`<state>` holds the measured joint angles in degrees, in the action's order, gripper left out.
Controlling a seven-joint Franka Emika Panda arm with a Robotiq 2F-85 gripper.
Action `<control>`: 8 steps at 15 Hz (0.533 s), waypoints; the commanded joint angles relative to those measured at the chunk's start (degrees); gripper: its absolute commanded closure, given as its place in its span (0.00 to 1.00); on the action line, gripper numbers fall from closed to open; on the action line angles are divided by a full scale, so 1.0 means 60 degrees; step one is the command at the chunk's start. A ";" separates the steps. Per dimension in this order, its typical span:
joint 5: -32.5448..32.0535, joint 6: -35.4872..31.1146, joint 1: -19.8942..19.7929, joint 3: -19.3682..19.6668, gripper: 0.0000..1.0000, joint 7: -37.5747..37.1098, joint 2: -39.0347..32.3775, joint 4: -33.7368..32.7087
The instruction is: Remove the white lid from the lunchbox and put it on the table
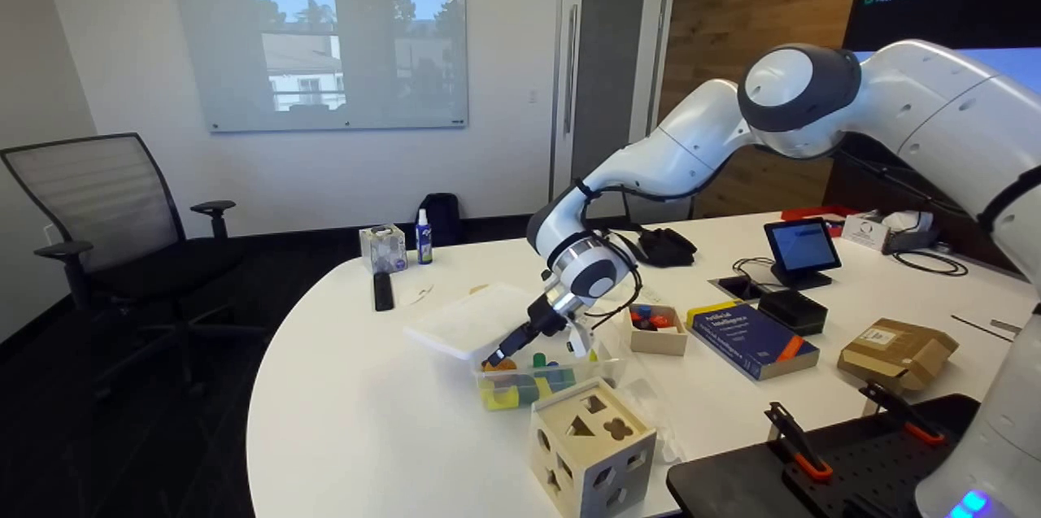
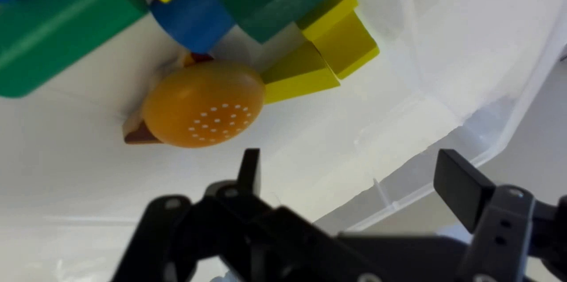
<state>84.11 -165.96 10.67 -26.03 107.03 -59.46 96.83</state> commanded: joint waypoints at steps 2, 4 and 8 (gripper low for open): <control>0.0587 -0.0479 0.0162 -0.0451 0.00 0.1292 -0.0267 -0.0648; 0.0873 -0.0628 0.0173 -0.0610 0.00 0.2224 -0.0377 -0.0807; 0.1380 -0.0708 0.0074 -0.0708 0.00 0.3423 -0.0382 -0.0637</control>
<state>89.31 -168.15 11.19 -29.45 122.45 -61.30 93.36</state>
